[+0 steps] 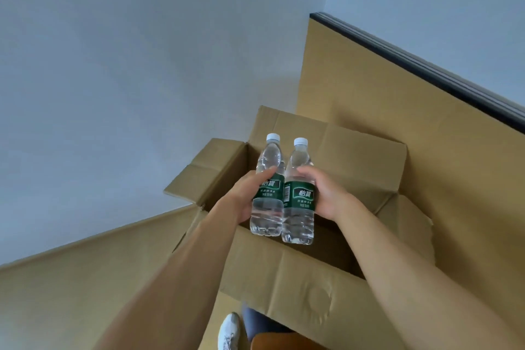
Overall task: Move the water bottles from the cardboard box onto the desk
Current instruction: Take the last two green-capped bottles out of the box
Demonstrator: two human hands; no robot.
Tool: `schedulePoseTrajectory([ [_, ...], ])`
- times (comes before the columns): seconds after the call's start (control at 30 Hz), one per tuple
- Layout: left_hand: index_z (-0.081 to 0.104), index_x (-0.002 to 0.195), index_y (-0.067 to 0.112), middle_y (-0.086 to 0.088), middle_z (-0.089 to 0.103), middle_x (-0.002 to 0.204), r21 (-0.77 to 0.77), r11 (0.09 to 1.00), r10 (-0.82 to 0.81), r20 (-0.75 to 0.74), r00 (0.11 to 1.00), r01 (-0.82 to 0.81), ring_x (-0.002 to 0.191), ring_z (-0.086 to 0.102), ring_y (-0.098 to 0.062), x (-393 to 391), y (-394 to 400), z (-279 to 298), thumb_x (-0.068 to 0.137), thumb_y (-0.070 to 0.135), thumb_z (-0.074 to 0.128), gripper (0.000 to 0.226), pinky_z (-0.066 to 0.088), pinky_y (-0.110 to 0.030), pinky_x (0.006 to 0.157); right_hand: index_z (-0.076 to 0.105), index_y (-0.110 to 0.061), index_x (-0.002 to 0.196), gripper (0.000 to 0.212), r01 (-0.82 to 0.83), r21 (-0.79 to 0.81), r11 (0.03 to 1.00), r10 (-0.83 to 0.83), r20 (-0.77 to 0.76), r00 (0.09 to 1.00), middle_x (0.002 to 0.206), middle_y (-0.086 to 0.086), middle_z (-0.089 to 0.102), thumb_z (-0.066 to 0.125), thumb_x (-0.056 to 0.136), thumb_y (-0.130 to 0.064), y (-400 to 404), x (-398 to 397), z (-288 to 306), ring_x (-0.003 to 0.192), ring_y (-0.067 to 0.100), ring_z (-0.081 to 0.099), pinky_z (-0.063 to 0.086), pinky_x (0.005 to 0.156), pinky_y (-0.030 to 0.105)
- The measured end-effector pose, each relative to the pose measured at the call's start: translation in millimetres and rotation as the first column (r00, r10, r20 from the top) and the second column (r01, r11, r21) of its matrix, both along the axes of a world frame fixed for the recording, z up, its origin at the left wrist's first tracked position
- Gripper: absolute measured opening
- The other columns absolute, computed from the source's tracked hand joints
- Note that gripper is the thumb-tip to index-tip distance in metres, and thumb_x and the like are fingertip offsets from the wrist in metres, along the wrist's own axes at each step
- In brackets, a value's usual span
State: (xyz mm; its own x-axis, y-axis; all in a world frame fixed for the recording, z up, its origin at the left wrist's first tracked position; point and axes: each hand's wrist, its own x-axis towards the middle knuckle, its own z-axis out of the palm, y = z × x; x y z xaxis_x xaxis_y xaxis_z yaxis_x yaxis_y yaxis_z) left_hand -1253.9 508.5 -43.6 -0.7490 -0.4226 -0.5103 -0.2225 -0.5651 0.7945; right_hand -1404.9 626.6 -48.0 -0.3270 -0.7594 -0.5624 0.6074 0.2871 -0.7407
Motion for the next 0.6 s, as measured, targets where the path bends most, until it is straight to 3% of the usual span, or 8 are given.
schedulePoseTrajectory([
  [0.2,0.062,0.127,0.007,-0.020,0.073,0.116,-0.042,0.974,0.223,0.027,0.974,-0.222,0.105,0.072,-0.036,67.7,0.6,12.9,0.089,0.047,0.072,0.056,0.059,-0.049,0.090,0.059,-0.008,0.132,0.053,-0.209,-0.017,0.978,0.209,0.017,0.978,0.123,0.023,0.069,0.068,0.092,-0.042,-32.5,48.0,6.5,0.114,0.039,0.067,0.052,0.100,0.053],
  [0.33,0.061,0.129,0.008,-0.020,0.072,0.119,-0.051,0.942,0.335,0.025,0.942,-0.333,0.108,0.071,-0.036,127.9,-2.3,19.1,0.092,0.050,0.067,0.057,0.058,-0.050,0.093,0.060,-0.012,0.129,0.058,-0.359,-0.017,0.933,0.359,0.029,0.933,0.121,0.022,0.070,0.074,0.086,-0.048,-59.9,95.6,15.1,0.109,0.039,0.070,0.058,0.086,0.052],
  [0.47,0.056,0.131,0.006,-0.022,0.070,0.121,-0.076,0.893,0.448,0.042,0.893,-0.444,0.104,0.072,-0.035,195.0,-3.3,26.6,0.097,0.047,0.062,0.053,0.062,-0.045,0.080,0.055,-0.011,0.136,0.073,-0.514,-0.031,0.857,0.515,0.045,0.856,0.125,0.024,0.068,0.077,0.080,-0.052,-89.8,155.6,21.8,0.112,0.042,0.068,0.053,0.097,0.056],
  [0.6,0.055,0.132,0.006,-0.023,0.070,0.122,-0.104,0.825,0.563,0.057,0.825,-0.555,0.104,0.072,-0.036,267.7,-0.5,30.0,0.098,0.046,0.061,0.052,0.062,-0.049,0.082,0.053,-0.008,0.139,0.072,-0.668,-0.041,0.743,0.669,0.004,0.743,0.128,0.026,0.066,0.071,0.085,-0.054,-117.7,228.0,24.7,0.115,0.042,0.066,0.048,0.104,0.059],
])
